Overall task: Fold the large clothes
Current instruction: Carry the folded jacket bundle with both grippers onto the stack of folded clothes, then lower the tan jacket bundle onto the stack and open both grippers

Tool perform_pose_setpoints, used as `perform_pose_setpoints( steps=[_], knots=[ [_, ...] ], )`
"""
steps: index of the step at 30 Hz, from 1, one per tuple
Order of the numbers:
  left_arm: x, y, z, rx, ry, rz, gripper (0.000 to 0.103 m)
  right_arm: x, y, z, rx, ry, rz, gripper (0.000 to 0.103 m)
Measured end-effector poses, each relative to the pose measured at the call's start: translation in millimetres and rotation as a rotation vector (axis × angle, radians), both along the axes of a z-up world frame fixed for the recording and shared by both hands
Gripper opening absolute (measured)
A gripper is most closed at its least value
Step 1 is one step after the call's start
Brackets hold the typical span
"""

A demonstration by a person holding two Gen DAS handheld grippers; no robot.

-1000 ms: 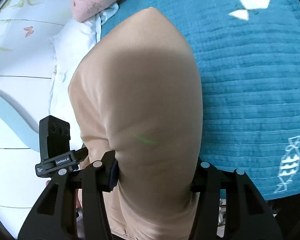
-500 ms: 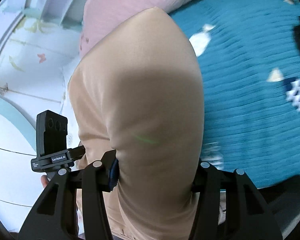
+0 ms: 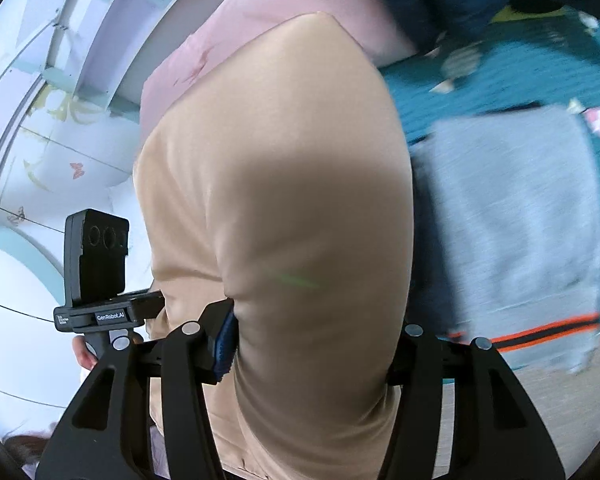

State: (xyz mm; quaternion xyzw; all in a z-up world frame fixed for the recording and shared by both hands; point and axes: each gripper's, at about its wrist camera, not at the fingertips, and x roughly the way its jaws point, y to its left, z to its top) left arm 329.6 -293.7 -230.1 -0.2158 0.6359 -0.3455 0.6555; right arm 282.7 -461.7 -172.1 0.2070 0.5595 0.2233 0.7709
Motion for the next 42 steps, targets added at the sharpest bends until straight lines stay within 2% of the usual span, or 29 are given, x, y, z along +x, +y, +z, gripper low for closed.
perform_pose_setpoints(
  steps=[3,6,9,11,13,16,17,18,19,20,22,24,25,27,30,32,33,34,36,37,40,42],
  knots=[
    [8,-56,2,-0.012,-0.008,-0.041,0.045,7,-50,5,-0.030,-0.002,-0.007,0.053],
    [16,-104,-13,-0.023,0.021,-0.052,0.045,17,-101,-2,-0.052,0.016,-0.035,0.055],
    [17,-144,-38,-0.012,0.058,-0.060,0.045,25,-145,-25,-0.084,0.046,-0.089,0.055],
    [16,-169,-64,-0.003,0.075,-0.014,0.045,37,-155,-50,-0.094,0.079,-0.141,0.057],
    [12,-181,-89,0.039,0.098,0.047,0.046,43,-175,-86,-0.115,0.117,-0.201,0.064],
    [10,-200,-102,0.103,0.027,0.058,0.056,44,-199,-122,-0.077,0.114,-0.272,0.077],
    [6,-202,-98,0.118,0.000,0.045,0.056,43,-201,-124,-0.048,0.102,-0.284,0.078],
    [7,-203,-95,0.122,-0.010,0.030,0.056,38,-203,-125,-0.024,0.091,-0.293,0.083],
    [7,-205,-92,0.121,-0.008,0.018,0.057,33,-205,-123,-0.038,0.079,-0.302,0.087],
    [11,-210,-88,0.121,0.003,0.016,0.062,31,-205,-119,-0.054,0.067,-0.308,0.089],
    [17,-200,-80,0.121,0.036,0.055,0.065,18,-205,-106,-0.071,0.039,-0.324,0.090],
    [13,-189,-69,0.107,0.078,0.093,0.065,7,-209,-92,-0.048,0.033,-0.354,0.090],
    [11,-184,-63,0.108,0.083,0.107,0.065,1,-213,-83,-0.006,0.023,-0.373,0.090],
    [5,-162,-45,0.130,0.059,0.127,0.065,-8,-221,-70,0.003,0.010,-0.404,0.090],
    [-4,-152,-8,0.153,-0.011,0.153,0.065,-20,-214,-29,-0.053,-0.090,-0.451,0.090],
    [-8,-142,17,0.169,-0.086,0.164,0.066,-37,-206,-6,-0.079,-0.176,-0.446,0.077],
    [-8,-140,29,0.169,-0.127,0.162,0.069,-42,-200,2,-0.092,-0.196,-0.430,0.060],
    [-9,-141,40,0.158,-0.157,0.149,0.077,-49,-192,10,-0.109,-0.203,-0.417,0.038],
    [-9,-153,52,0.116,-0.183,0.107,0.079,-49,-187,8,-0.118,-0.182,-0.410,0.014],
    [-12,-165,55,0.080,-0.183,0.064,0.079,-49,-182,3,-0.114,-0.159,-0.403,0.011],
    [-14,-194,40,0.051,-0.179,0.015,0.078,-45,-159,-11,-0.109,-0.148,-0.370,0.006],
    [-12,-211,19,0.108,-0.166,0.017,0.075,-36,-149,-19,-0.062,-0.140,-0.382,0.005]
  ],
)
